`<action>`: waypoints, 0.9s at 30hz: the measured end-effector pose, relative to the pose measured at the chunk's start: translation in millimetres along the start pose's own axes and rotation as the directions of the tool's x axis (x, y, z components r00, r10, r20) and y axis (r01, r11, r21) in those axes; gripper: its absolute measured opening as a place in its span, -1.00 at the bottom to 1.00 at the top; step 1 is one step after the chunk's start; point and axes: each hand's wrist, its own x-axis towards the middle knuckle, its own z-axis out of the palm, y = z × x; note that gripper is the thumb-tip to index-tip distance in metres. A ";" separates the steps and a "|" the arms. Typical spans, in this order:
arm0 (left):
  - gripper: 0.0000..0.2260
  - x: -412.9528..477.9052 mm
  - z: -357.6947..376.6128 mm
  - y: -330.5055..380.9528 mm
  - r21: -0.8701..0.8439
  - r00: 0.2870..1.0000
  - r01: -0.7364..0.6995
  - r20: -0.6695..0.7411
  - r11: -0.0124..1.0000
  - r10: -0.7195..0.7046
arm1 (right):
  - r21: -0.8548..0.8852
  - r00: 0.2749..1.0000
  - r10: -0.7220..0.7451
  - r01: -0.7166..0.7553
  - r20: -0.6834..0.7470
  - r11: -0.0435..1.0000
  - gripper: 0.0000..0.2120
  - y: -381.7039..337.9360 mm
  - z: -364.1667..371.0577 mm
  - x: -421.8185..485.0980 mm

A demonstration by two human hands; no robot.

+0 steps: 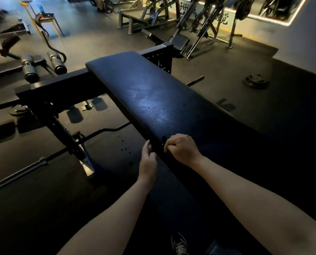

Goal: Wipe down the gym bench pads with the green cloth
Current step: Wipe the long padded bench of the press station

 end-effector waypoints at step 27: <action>-0.60 87.7 -13.0 20.7 -0.014 0.989 0.027 -0.143 1.000 -0.028 | -0.358 0.975 0.041 -0.118 -0.216 0.926 -0.67 -10.0 42.7 1.5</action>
